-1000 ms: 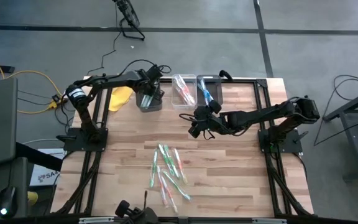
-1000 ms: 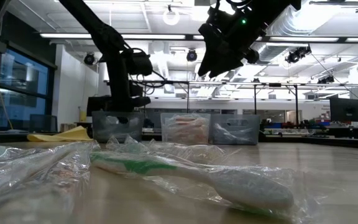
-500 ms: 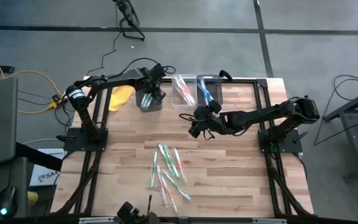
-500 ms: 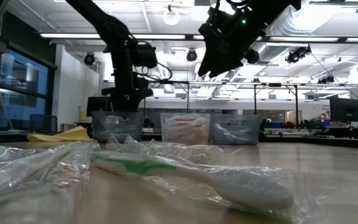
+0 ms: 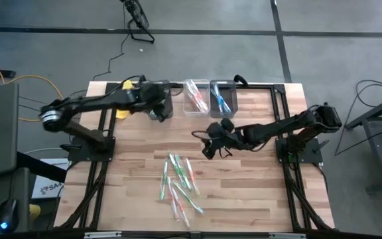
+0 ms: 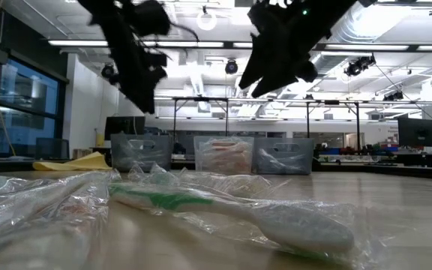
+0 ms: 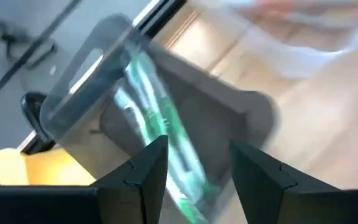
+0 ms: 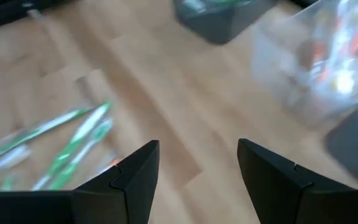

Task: Pick & Place Toothbrushes
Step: Put the orange toothbrush into the transparent bin

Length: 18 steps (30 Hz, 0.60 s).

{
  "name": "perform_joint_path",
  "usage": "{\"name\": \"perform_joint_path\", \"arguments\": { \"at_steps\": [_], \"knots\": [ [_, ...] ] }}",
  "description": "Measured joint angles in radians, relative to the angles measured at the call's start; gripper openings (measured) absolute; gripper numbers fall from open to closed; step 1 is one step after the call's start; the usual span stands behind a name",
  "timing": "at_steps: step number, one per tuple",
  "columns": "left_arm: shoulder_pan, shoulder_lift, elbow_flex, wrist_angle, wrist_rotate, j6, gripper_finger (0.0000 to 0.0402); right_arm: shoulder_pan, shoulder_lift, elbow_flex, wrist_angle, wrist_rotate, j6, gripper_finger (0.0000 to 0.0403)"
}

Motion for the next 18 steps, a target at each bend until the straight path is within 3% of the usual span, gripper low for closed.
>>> {"name": "perform_joint_path", "arguments": {
  "at_steps": [9,18],
  "knots": [
    [-0.192,-0.33,-0.281,0.181,-0.002,0.035,0.0154,0.116,0.051,-0.001,0.037,-0.071,0.157,0.0211],
    [-0.324,-0.484,-0.459,0.308,-0.006,0.104,0.0154,0.241,0.277,0.0,0.275,-0.059,0.195,0.0211]
  ]
}}
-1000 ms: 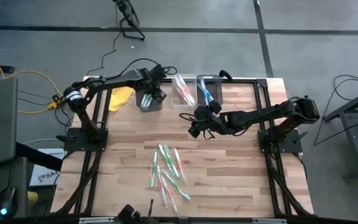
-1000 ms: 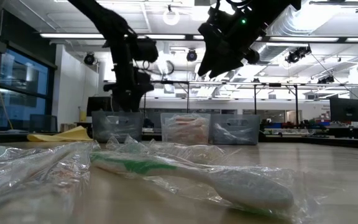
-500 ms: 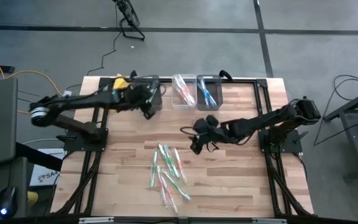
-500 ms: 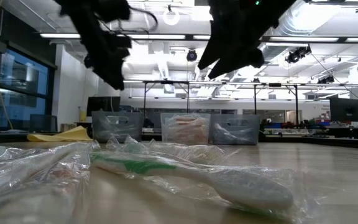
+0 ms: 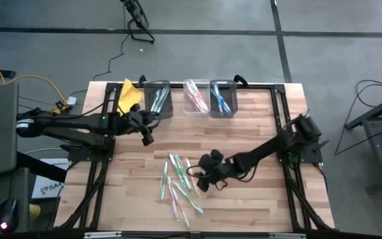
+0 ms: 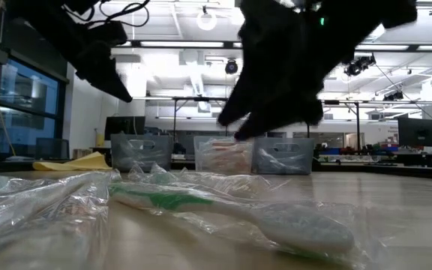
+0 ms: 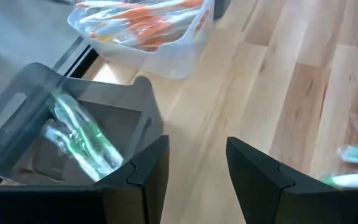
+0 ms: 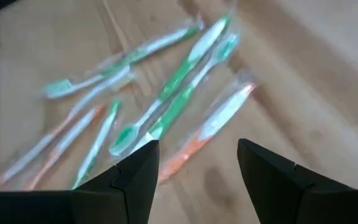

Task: Pick & Place Toothbrushes
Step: Put the orange toothbrush into the transparent bin

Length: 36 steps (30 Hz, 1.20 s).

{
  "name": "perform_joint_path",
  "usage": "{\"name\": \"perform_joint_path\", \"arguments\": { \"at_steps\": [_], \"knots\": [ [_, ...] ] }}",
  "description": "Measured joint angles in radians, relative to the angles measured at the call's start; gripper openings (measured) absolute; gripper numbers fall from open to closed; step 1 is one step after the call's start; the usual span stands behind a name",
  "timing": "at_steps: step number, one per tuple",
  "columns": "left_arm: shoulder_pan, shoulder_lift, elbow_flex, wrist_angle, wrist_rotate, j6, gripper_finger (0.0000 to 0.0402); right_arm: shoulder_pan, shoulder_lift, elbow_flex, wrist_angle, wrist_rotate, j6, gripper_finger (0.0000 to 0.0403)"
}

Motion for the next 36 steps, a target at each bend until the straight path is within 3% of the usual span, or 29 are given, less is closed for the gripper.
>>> {"name": "perform_joint_path", "arguments": {
  "at_steps": [8,18,22,29,36],
  "knots": [
    [-0.003,-0.042,-0.014,0.021,-0.006,0.045,0.0154,0.045,0.169,0.069,0.076,0.079,0.008,0.0211],
    [-0.003,-0.045,-0.015,0.018,-0.007,0.052,0.0154,0.021,0.247,0.184,-0.12,0.136,0.016,0.0202],
    [-0.003,-0.045,-0.015,0.016,-0.007,0.052,0.0154,0.014,0.247,0.183,-0.161,0.124,0.016,0.0156],
    [-0.003,-0.045,-0.015,0.004,-0.007,0.052,0.0154,0.005,0.245,0.185,-0.223,0.125,0.039,0.0025],
    [-0.003,-0.045,-0.015,0.005,-0.007,0.052,0.0154,-0.045,0.163,0.182,-0.279,0.102,-0.045,0.001]
  ]
}}
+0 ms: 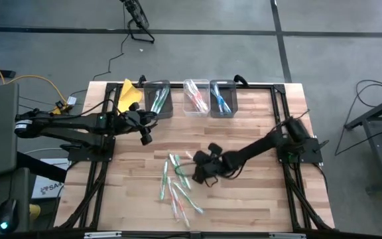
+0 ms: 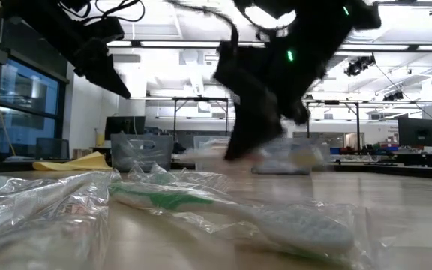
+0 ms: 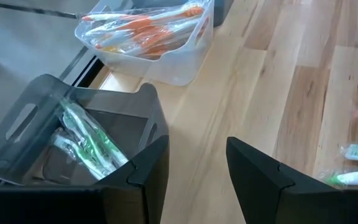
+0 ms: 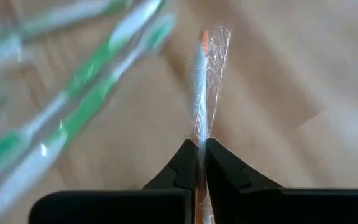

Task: Pick & Place Toothbrushes
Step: Put the orange toothbrush into the transparent bin

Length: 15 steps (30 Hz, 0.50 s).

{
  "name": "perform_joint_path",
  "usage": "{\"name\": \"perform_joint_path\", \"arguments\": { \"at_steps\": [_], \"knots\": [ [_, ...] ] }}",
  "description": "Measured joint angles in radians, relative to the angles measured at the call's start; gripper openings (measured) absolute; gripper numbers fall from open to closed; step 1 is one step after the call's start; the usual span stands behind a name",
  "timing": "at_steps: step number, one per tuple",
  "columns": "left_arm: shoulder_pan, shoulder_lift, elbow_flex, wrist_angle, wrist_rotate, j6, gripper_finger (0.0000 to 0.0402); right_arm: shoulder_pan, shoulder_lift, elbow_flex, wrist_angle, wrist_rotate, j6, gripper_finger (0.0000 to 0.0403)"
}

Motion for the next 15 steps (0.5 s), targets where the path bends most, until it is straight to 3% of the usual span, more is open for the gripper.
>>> {"name": "perform_joint_path", "arguments": {
  "at_steps": [10,15],
  "knots": [
    [0.0,0.0,0.0,0.001,0.002,0.0,0.0154,-0.218,-0.236,0.001,-0.021,0.057,-0.245,0.0008],
    [0.0,0.0,0.0,-0.001,0.006,0.001,0.0154,-0.372,-0.253,0.001,0.08,0.036,-0.382,0.0008]
  ]
}}
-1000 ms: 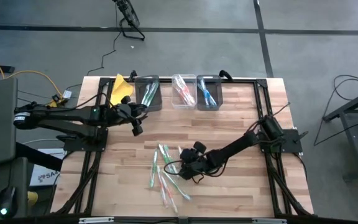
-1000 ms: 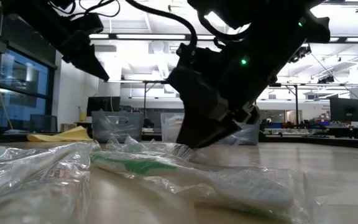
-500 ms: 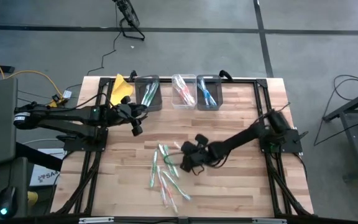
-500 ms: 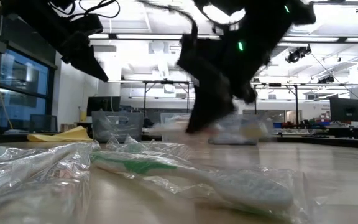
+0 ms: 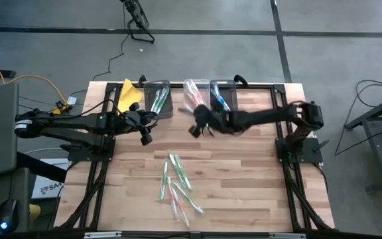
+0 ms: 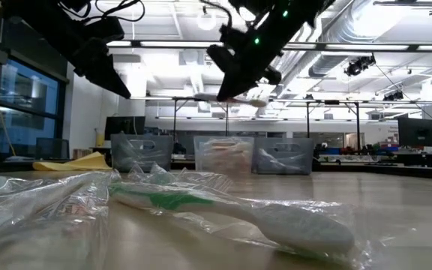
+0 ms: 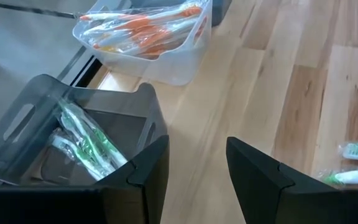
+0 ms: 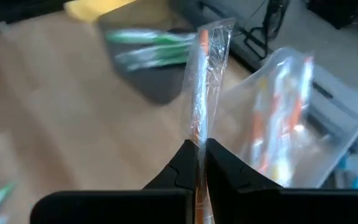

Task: Pick & Place Toothbrushes
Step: Put the orange toothbrush into the transparent bin

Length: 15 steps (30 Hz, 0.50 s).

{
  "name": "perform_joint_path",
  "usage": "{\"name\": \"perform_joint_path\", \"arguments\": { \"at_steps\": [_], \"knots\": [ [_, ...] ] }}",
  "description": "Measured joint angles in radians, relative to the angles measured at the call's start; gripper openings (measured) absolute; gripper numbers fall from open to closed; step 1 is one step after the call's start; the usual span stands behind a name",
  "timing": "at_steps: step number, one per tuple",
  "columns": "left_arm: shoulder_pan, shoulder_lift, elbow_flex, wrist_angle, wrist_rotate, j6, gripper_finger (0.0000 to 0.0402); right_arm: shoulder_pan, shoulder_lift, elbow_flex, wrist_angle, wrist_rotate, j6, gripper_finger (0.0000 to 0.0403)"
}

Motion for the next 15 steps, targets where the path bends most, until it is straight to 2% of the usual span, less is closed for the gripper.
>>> {"name": "perform_joint_path", "arguments": {
  "at_steps": [10,15],
  "knots": [
    [0.0,0.0,0.0,-0.001,0.0,0.0,0.0154,-0.248,0.024,0.0,0.088,-0.107,-0.085,0.001],
    [0.0,0.0,0.0,-0.001,0.0,0.007,0.0154,-0.32,0.058,0.0,0.166,-0.164,-0.139,0.0009]
  ]
}}
